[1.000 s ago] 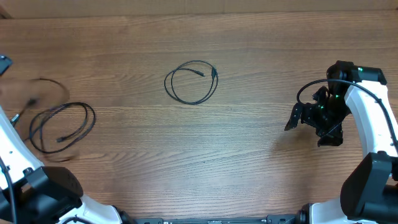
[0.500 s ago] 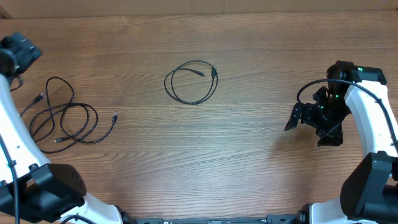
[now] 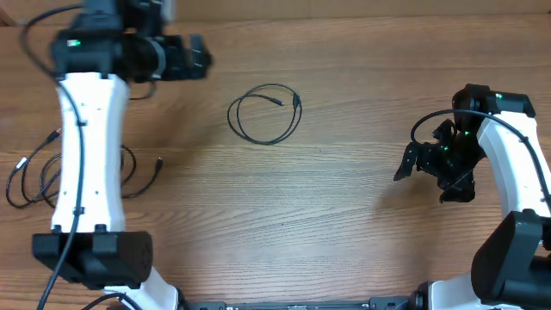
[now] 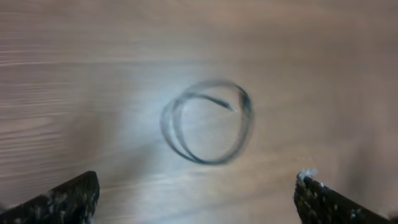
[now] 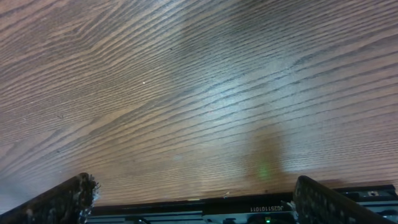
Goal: Untangle cables
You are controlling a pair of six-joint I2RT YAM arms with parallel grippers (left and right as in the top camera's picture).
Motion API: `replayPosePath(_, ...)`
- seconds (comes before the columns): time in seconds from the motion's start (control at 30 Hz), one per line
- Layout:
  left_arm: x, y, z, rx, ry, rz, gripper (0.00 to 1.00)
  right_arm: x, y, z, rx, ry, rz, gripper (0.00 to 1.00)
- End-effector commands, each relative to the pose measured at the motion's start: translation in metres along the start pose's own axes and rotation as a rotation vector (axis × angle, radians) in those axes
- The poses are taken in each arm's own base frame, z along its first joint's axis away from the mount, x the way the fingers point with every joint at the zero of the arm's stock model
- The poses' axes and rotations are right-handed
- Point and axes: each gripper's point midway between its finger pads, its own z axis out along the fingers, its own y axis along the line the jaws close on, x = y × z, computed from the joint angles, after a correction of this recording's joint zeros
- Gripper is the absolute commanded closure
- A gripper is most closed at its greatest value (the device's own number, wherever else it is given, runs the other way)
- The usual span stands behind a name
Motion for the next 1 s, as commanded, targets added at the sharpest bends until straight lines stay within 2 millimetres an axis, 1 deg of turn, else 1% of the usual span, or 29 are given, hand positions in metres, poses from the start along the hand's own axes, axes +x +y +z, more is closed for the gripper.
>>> replayPosePath(0.0, 0.022, -0.037, 0.005, 0.057, 0.082, 0.092, 0.00, -0.002, 0.005, -0.007, -0.027, -0.026, -0.006, 0.00)
replayPosePath(0.07, 0.042, -0.054, 0.007, 0.081, 0.155, 0.110, 0.01, -0.002, 0.005, -0.007, -0.027, -0.026, -0.006, 0.00)
replayPosePath(0.17, 0.072, -0.062, 0.006, 0.058, 0.270, 0.113, 0.00, -0.002, 0.005, -0.007, -0.027, -0.026, -0.006, 0.00)
replayPosePath(0.2, 0.084, -0.062, 0.003, 0.039, 0.320, 0.086, 0.00, -0.002, 0.005, -0.007, -0.027, -0.026, -0.006, 0.00)
replayPosePath(0.27, 0.111, -0.054, -0.006, -0.050, 0.431, -0.017, 0.00, -0.002, 0.005, -0.007, -0.027, -0.026, -0.006, 0.00)
replayPosePath(0.3, 0.120, -0.049, -0.010, -0.092, 0.470, -0.047, 0.00, -0.002, 0.005, -0.007, -0.027, -0.026, -0.006, 0.00)
replayPosePath(0.33, 0.124, -0.046, -0.012, -0.125, 0.482, -0.064, 0.02, -0.002, 0.005, -0.007, -0.027, -0.026, -0.006, 0.00)
replayPosePath(0.43, 0.132, -0.058, -0.017, -0.098, 0.487, -0.050, 0.01, -0.002, 0.005, -0.007, -0.027, -0.025, -0.006, 0.00)
replayPosePath(0.53, 0.143, -0.072, -0.027, -0.079, 0.486, -0.020, 0.00, 0.000, 0.004, -0.007, -0.026, -0.019, -0.004, 0.00)
replayPosePath(0.63, 0.166, -0.082, -0.043, -0.089, 0.485, 0.019, 0.00, 0.000, 0.004, -0.007, -0.026, -0.019, -0.004, 0.00)
replayPosePath(0.73, 0.183, -0.077, -0.058, -0.176, 0.454, 0.006, 0.00, -0.001, 0.004, -0.007, -0.026, -0.020, -0.005, 0.00)
replayPosePath(0.8, 0.188, -0.063, -0.069, -0.302, 0.376, -0.001, 0.01, -0.001, 0.004, -0.007, -0.026, -0.023, -0.005, 0.00)
replayPosePath(0.87, 0.184, -0.051, -0.075, -0.408, 0.266, 0.052, 0.01, -0.002, 0.005, -0.007, -0.027, -0.026, -0.006, 0.00)
replayPosePath(0.93, 0.176, -0.049, -0.073, -0.443, 0.174, 0.102, 0.00, -0.003, 0.005, -0.007, -0.028, -0.029, -0.007, 0.00)
replayPosePath(0.97, 0.170, -0.051, -0.068, -0.445, 0.124, 0.119, 0.00, -0.003, 0.005, -0.007, -0.028, -0.030, -0.007, 0.00)
